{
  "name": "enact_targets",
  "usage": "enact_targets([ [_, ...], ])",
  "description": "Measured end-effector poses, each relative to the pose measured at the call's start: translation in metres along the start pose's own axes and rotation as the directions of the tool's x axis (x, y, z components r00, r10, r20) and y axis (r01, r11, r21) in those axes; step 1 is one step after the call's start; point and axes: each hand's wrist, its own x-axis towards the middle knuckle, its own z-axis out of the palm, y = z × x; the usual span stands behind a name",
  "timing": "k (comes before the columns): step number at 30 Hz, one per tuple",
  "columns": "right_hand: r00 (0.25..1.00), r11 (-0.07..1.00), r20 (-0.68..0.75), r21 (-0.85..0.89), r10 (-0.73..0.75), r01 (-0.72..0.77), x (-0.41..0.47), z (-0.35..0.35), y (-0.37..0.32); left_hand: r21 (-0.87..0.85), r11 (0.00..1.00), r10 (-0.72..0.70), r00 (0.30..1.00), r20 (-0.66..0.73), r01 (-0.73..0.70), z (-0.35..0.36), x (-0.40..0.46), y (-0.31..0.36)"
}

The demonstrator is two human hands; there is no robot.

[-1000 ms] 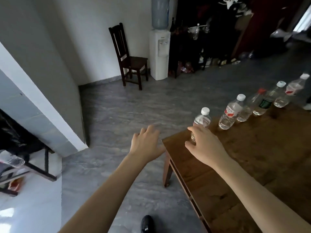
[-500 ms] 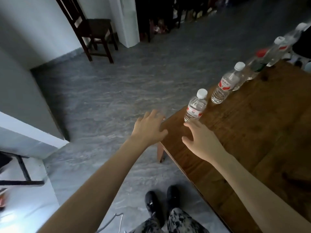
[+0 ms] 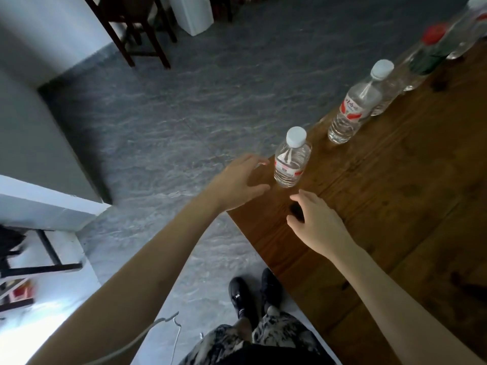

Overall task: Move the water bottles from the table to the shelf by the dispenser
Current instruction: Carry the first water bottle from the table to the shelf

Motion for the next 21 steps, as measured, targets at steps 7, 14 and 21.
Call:
enact_targets([
  [7,1.000,1.000,0.003,-0.007,-0.002,0.002,0.015,-0.008,0.017,-0.300,0.954,-0.006,0.999,0.046,0.019,-0.011,0.044,0.017],
  [14,1.000,1.000,0.008,-0.005,-0.011,0.011,0.020,-0.012,0.019,-0.316,0.949,0.053,0.993,0.107,-0.016,-0.004,0.064,0.023],
  [21,0.997,0.982,0.062,0.182,0.047,-0.057,0.028,-0.015,0.019,-0.169,0.984,0.057,0.998,-0.032,-0.061,-0.006,0.049,0.017],
])
